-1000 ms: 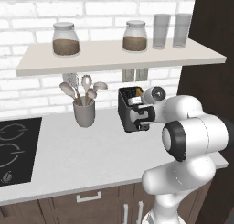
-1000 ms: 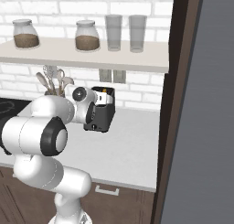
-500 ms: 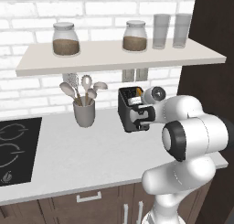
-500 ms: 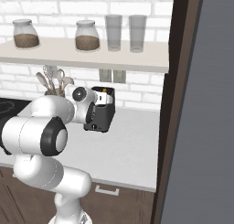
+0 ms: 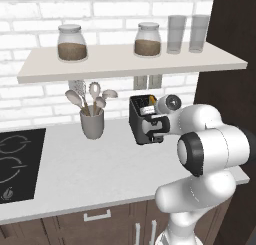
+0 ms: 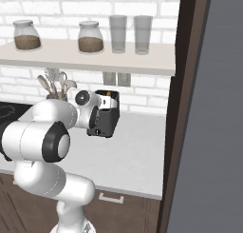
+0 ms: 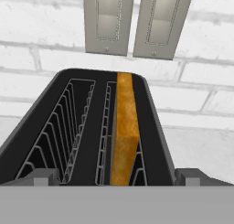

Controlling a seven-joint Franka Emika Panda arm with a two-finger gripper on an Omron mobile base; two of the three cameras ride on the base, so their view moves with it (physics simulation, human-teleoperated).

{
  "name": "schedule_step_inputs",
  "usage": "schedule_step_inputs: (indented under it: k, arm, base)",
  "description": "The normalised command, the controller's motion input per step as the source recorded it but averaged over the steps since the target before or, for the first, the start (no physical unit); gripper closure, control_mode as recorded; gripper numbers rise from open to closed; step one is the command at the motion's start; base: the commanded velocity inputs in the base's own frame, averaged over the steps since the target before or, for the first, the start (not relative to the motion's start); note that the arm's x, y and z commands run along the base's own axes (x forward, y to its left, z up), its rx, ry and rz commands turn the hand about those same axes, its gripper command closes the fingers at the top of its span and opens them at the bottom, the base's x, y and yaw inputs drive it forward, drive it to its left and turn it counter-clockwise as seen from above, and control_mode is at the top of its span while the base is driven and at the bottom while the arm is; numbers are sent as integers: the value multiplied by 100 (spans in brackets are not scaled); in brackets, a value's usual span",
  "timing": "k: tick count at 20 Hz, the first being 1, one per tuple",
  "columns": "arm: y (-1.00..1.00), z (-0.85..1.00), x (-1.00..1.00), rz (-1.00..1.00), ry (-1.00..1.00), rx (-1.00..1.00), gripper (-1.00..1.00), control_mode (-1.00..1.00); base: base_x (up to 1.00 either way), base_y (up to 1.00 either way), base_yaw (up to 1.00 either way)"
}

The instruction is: Start the toaster. Once the lever pops up, take the bread to the plate on the dining counter.

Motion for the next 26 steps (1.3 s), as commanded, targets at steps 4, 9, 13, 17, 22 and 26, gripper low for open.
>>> schedule_step_inputs:
  k: [4, 9, 13, 17, 22, 26]
  arm:
    - [0, 0, 0, 0, 0, 0, -100, -100]
    - [0, 0, 0, 0, 0, 0, -100, -100]
    - [0, 0, 0, 0, 0, 0, -100, -100]
    - [0, 0, 0, 0, 0, 0, -100, -100]
    - [0, 0, 0, 0, 0, 0, -100, -100]
    - [0, 0, 0, 0, 0, 0, -100, -100]
  base:
    - [0, 0, 0]
    - [0, 0, 0]
    - [0, 0, 0]
    - [0, 0, 0]
    - [0, 0, 0]
    - [0, 0, 0]
